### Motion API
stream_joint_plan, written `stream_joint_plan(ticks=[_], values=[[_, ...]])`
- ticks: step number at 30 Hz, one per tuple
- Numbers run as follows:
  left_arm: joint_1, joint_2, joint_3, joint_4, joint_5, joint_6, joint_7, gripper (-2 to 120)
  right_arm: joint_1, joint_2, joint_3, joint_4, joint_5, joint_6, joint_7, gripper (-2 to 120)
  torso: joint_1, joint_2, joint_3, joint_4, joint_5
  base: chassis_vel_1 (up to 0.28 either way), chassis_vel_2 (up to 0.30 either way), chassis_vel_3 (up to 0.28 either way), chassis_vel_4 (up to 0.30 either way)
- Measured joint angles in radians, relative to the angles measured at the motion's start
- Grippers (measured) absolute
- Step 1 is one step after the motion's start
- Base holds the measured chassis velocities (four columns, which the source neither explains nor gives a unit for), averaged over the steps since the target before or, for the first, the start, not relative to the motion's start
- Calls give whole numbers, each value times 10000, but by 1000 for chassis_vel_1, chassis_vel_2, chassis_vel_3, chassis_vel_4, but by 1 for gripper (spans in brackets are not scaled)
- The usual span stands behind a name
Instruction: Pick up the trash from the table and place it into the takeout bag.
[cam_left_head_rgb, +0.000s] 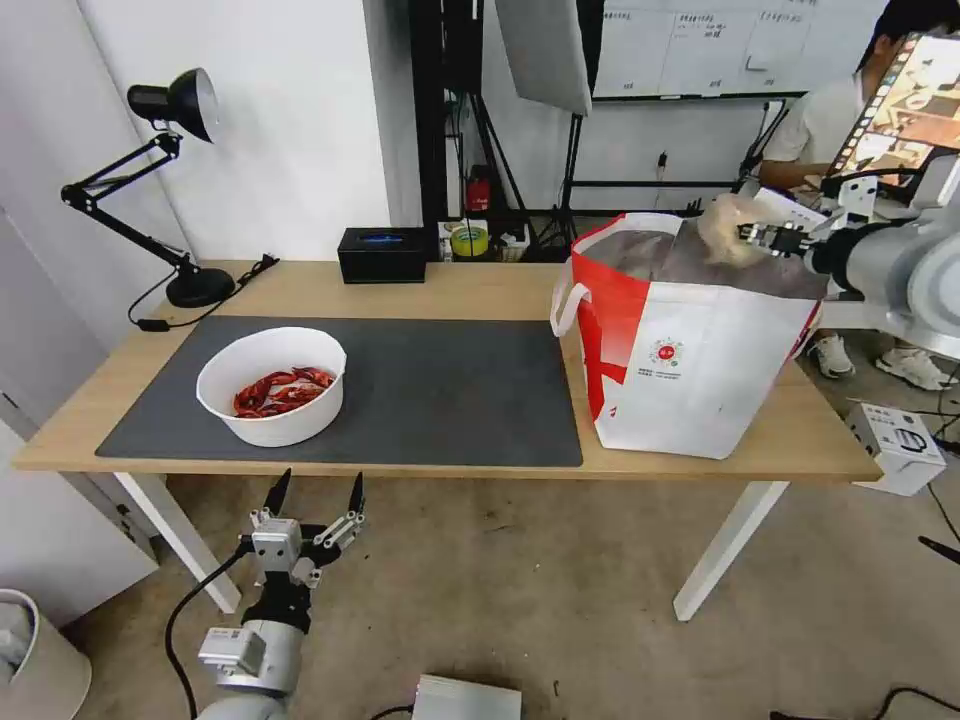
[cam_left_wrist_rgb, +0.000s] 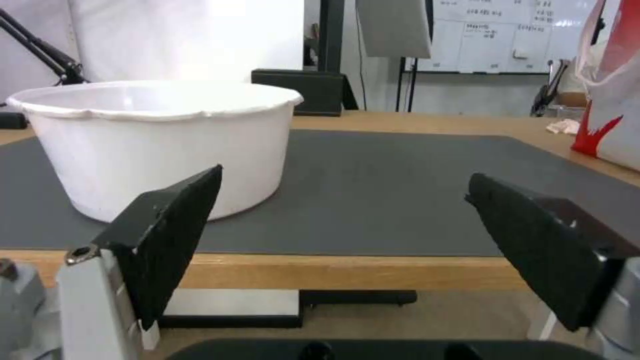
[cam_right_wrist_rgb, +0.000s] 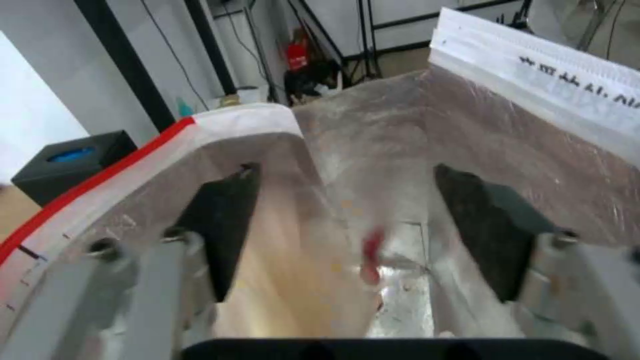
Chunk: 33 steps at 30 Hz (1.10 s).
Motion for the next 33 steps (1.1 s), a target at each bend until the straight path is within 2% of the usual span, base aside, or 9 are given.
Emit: stream_joint_plan(ticks=[3,4,7,12,16,17,20,28,33], values=[[-56,-12,13,82,-6,6,-1,100,56,47,-29,-19,-81,62,-75,84,-1,0,0,0,-1,0,0,0,0],[-56,-12,13,82,-6,6,-1,100,56,47,-29,-19,-81,62,-75,84,-1,0,0,0,-1,0,0,0,0],[-123,-22,19,144,-8,11,0,100,-47,85,5,-22,-364,373,-392,97,-1,0,0,0,-1,0,0,0,0],[-187,-13,15,200,-14,17,0,100,-500,93,349,234,-889,1077,-1114,100,0,0,0,0,0,0,0,0,0],[-250,24,-3,286,-28,22,-2,100,-1601,-43,979,999,-1957,2474,-2363,100,-3,0,0,-1,-1,0,0,0,0],[-250,24,-3,286,-28,22,-2,100,-1601,-43,979,999,-1957,2474,-2363,100,-3,0,0,-1,-1,0,0,0,0],[-270,20,-4,331,-33,24,-5,100,-2735,-77,1437,1490,-3138,3594,-3362,100,-2,0,0,0,0,0,0,0,0],[-310,32,0,347,-90,27,-30,100,-4137,241,1775,2321,-4497,5068,-4085,100,-2,0,-1,0,0,0,0,0,0],[-292,146,-90,305,-221,33,-54,100,-4570,598,1743,2777,-5078,5652,-4280,100,-2,0,-1,0,-1,0,0,0,0]])
